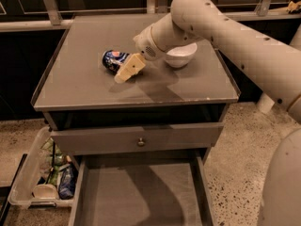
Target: Place pepsi can into middle drawer
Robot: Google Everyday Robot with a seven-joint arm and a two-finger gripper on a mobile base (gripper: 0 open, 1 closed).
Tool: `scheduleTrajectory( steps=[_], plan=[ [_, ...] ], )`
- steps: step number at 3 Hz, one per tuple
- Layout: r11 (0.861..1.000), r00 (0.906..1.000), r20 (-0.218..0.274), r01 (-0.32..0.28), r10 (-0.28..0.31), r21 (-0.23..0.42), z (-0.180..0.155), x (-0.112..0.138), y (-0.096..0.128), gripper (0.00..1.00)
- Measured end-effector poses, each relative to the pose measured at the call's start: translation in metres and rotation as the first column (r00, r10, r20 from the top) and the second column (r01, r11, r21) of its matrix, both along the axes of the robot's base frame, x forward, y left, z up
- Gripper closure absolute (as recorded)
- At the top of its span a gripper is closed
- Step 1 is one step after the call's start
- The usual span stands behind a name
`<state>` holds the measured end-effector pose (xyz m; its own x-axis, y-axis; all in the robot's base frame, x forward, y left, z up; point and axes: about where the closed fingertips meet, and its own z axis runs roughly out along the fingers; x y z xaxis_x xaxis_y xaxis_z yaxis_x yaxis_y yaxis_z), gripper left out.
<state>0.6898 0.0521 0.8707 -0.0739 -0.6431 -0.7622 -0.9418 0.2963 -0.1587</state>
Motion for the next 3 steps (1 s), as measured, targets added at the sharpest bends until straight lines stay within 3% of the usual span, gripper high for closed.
scheduleTrajectory(
  steps=[1,2,3],
  plan=[
    [1.000,0.9993,-0.038,0.003,-0.003,0.000,-0.0129,0.0025,0.0037,0.00],
    [1.000,0.9992,-0.039,0.003,-0.003,0.000,-0.0131,0.0025,0.0037,0.18],
    [1.000,0.9992,-0.039,0.003,-0.003,0.000,-0.0131,0.0025,0.0038,0.41]
  ],
)
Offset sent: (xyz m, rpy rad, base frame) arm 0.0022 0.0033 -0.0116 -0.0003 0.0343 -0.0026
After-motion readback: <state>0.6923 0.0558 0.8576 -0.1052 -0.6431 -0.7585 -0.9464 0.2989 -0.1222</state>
